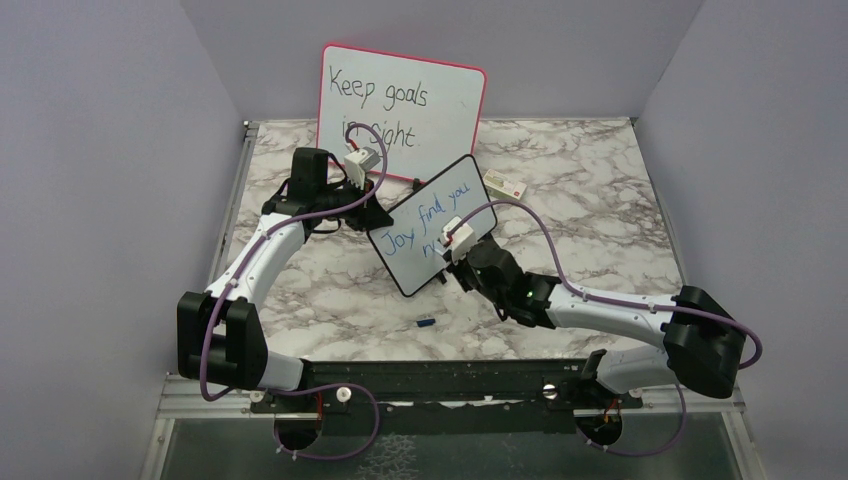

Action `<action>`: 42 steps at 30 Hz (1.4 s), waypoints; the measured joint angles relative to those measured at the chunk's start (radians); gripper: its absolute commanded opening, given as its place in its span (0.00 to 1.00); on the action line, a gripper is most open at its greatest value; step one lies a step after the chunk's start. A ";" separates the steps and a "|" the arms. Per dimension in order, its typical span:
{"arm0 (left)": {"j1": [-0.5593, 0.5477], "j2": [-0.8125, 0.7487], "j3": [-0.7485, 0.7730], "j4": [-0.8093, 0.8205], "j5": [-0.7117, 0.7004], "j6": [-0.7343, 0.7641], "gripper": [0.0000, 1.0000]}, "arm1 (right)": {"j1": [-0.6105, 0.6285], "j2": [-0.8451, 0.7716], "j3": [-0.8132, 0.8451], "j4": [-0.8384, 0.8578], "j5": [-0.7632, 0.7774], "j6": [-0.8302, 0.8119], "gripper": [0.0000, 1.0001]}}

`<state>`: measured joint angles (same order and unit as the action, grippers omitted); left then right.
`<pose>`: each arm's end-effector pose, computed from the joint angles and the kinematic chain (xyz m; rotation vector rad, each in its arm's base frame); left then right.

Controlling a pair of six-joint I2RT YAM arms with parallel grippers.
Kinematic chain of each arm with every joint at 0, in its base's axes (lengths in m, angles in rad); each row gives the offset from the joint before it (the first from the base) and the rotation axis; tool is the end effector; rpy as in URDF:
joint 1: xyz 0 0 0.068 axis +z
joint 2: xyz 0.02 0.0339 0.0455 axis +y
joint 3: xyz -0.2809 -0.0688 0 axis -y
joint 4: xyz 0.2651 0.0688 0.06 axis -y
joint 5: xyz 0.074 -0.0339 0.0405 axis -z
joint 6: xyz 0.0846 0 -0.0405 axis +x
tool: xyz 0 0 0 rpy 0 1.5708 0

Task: Write a sentence on the whiteboard

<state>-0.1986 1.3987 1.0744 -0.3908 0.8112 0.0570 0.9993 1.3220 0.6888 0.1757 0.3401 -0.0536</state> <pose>0.3233 -0.1276 0.2759 0.6950 2.0890 -0.9951 0.2065 0.2690 0.2093 -0.8195 1.8352 0.2609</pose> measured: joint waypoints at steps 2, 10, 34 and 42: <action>0.000 0.000 0.000 0.000 0.000 0.000 0.00 | -0.003 0.000 0.000 -0.001 0.004 0.000 0.00; 0.000 0.000 0.000 0.000 0.000 0.000 0.00 | -0.021 0.000 0.000 -0.001 0.018 0.000 0.00; 0.000 0.000 0.000 0.000 0.000 0.000 0.00 | -0.034 0.000 0.012 0.021 0.036 -0.017 0.00; 0.000 0.000 0.000 0.000 0.000 0.000 0.00 | -0.035 0.000 0.013 0.025 0.029 -0.027 0.01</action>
<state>-0.1986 1.3987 1.0744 -0.3908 0.8108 0.0574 0.9646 1.3220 0.7021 0.2008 0.3687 -0.0811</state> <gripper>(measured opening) 0.025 0.163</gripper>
